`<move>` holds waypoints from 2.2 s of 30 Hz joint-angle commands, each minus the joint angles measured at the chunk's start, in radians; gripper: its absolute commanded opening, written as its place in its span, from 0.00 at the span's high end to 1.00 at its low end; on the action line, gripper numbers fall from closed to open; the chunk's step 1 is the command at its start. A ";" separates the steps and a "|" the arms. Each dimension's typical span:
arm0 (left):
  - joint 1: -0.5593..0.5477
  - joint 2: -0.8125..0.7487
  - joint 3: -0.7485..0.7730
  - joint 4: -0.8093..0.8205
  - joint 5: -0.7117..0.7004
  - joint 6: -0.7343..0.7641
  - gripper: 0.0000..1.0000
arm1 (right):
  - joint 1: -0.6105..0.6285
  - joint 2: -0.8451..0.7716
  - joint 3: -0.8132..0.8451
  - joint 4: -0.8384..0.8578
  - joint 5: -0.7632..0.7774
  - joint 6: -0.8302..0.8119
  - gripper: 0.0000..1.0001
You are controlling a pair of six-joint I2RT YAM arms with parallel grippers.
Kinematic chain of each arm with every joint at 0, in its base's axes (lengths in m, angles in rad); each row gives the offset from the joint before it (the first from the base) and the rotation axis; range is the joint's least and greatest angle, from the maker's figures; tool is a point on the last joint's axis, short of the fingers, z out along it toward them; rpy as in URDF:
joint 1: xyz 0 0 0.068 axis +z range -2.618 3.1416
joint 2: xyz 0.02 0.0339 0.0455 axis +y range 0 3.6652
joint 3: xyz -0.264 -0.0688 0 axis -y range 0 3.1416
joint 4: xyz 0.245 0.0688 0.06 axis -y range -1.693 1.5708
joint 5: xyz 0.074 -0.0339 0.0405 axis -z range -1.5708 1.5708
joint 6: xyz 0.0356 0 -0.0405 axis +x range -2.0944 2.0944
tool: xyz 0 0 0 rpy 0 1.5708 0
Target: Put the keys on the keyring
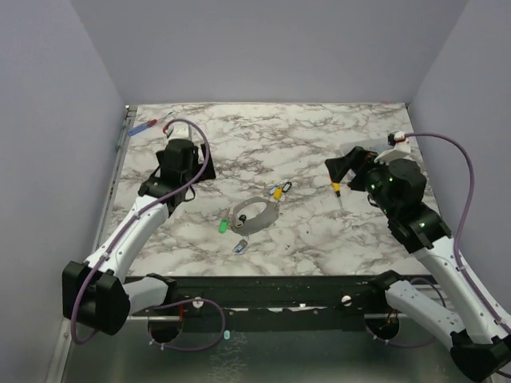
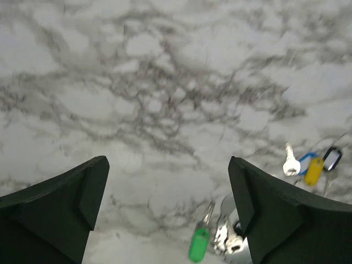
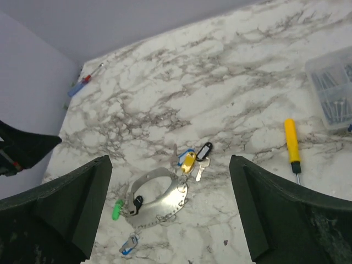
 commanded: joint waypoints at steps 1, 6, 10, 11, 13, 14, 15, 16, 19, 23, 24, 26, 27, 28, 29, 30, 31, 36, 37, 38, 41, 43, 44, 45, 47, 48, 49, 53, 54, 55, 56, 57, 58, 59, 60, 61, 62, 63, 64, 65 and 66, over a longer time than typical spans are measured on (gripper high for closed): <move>-0.007 -0.150 -0.152 -0.161 0.044 -0.001 0.01 | 0.001 0.058 -0.064 -0.017 -0.033 0.077 0.00; -0.005 -0.239 -0.289 -0.112 0.160 -0.015 0.01 | 0.001 0.080 -0.116 0.001 -0.051 0.095 0.00; -0.006 -0.228 -0.291 -0.082 0.208 -0.014 0.01 | 0.000 0.016 -0.149 0.050 -0.027 0.085 0.00; -0.006 -0.220 -0.298 -0.074 0.196 -0.013 0.01 | 0.001 -0.010 -0.174 0.078 -0.040 0.085 0.00; -0.006 -0.198 -0.301 -0.062 0.179 -0.013 0.01 | 0.001 -0.059 -0.240 0.146 -0.070 0.093 0.00; -0.005 -0.189 -0.298 -0.061 0.180 -0.009 0.01 | 0.001 -0.075 -0.270 0.173 -0.090 0.099 0.00; -0.006 -0.175 -0.295 -0.061 0.180 -0.004 0.01 | 0.001 -0.080 -0.288 0.182 -0.100 0.117 0.00; -0.005 -0.168 -0.293 -0.062 0.179 0.001 0.01 | 0.001 -0.072 -0.293 0.173 -0.097 0.132 0.00; -0.006 -0.173 -0.299 -0.060 0.158 0.004 0.03 | 0.001 0.023 -0.240 0.080 -0.077 0.138 0.00; -0.006 -0.193 -0.305 -0.055 0.144 0.008 0.05 | 0.001 0.224 -0.100 -0.099 -0.051 0.080 0.01; -0.005 -0.197 -0.304 -0.055 0.149 0.008 0.05 | 0.001 0.273 -0.060 -0.141 -0.042 0.071 0.01; -0.006 -0.210 -0.306 -0.050 0.162 0.013 0.06 | 0.003 0.371 0.004 -0.201 -0.049 0.051 0.02; -0.006 -0.217 -0.307 -0.048 0.167 0.014 0.06 | 0.004 0.419 0.027 -0.213 -0.068 0.040 0.04; -0.006 -0.224 -0.310 -0.045 0.170 0.014 0.07 | 0.004 0.446 0.043 -0.216 -0.081 0.035 0.05; -0.006 -0.233 -0.313 -0.041 0.170 0.013 0.07 | 0.008 0.464 0.049 -0.209 -0.098 0.031 0.06; -0.008 -0.240 -0.315 -0.037 0.170 0.011 0.08 | 0.011 0.483 0.053 -0.196 -0.110 0.024 0.09; -0.009 -0.247 -0.317 -0.036 0.168 0.011 0.09 | 0.011 0.503 0.056 -0.182 -0.118 0.016 0.12; -0.013 -0.264 -0.321 -0.033 0.154 0.008 0.10 | 0.018 0.669 0.156 -0.215 -0.137 -0.059 0.20; -0.013 -0.265 -0.323 -0.031 0.152 0.008 0.10 | 0.021 0.700 0.174 -0.217 -0.152 -0.078 0.21; -0.013 -0.265 -0.323 -0.029 0.149 0.006 0.11 | 0.026 0.727 0.189 -0.213 -0.173 -0.097 0.23; -0.013 -0.261 -0.324 -0.028 0.156 0.007 0.12 | 0.038 0.795 0.227 -0.194 -0.202 -0.132 0.24; -0.015 -0.260 -0.326 -0.020 0.177 0.008 0.14 | 0.039 0.836 0.250 -0.184 -0.231 -0.135 0.24; -0.016 -0.258 -0.328 -0.011 0.191 0.004 0.17 | 0.040 0.854 0.259 -0.178 -0.243 -0.135 0.24; -0.019 -0.256 -0.334 0.001 0.209 -0.002 0.19 | 0.043 0.870 0.266 -0.174 -0.252 -0.132 0.25; -0.040 -0.252 -0.346 0.025 0.240 -0.008 0.23 | 0.053 0.893 0.276 -0.173 -0.250 -0.130 0.25; -0.061 -0.248 -0.351 0.033 0.246 -0.011 0.23 | 0.059 0.898 0.279 -0.176 -0.233 -0.121 0.25; -0.089 -0.246 -0.357 0.041 0.250 -0.008 0.24 | 0.065 0.894 0.277 -0.180 -0.204 -0.102 0.25; -0.212 -0.254 -0.389 0.084 0.225 0.004 0.24 | 0.069 0.804 0.184 -0.129 -0.077 0.019 0.22; -0.245 -0.260 -0.397 0.098 0.222 0.006 0.25 | 0.070 0.775 0.145 -0.100 -0.062 0.031 0.22; -0.265 -0.263 -0.405 0.110 0.221 0.007 0.26 | 0.070 0.750 0.111 -0.075 -0.050 0.034 0.22; -0.285 -0.265 -0.412 0.120 0.220 0.012 0.27 | 0.070 0.724 0.077 -0.050 -0.046 0.032 0.21; -0.307 -0.266 -0.418 0.131 0.216 0.020 0.28 | 0.069 0.693 0.042 -0.021 -0.061 0.002 0.21; -0.328 -0.268 -0.423 0.143 0.210 0.044 0.29 | 0.070 0.670 0.007 0.017 -0.093 -0.032 0.21; -0.350 -0.268 -0.427 0.154 0.199 0.066 0.30 | 0.070 0.645 -0.027 0.049 -0.127 -0.058 0.21; -0.370 -0.267 -0.430 0.165 0.184 0.097 0.30 | 0.070 0.618 -0.065 0.082 -0.168 -0.077 0.21; -0.387 -0.263 -0.434 0.182 0.168 0.128 0.30 | 0.070 0.588 -0.105 0.126 -0.208 -0.091 0.21; -0.402 -0.258 -0.438 0.206 0.153 0.157 0.31 | 0.070 0.557 -0.150 0.171 -0.251 -0.101 0.21; -0.413 -0.251 -0.447 0.230 0.147 0.191 0.31 | 0.070 0.529 -0.192 0.222 -0.301 -0.115 0.22; -0.423 -0.245 -0.459 0.263 0.155 0.230 0.31 | 0.071 0.503 -0.229 0.260 -0.365 -0.138 0.22; -0.431 -0.243 -0.480 0.295 0.166 0.273 0.32 | 0.075 0.480 -0.257 0.293 -0.412 -0.157 0.22; -0.438 -0.245 -0.502 0.337 0.177 0.315 0.32 | 0.081 0.458 -0.285 0.323 -0.438 -0.168 0.22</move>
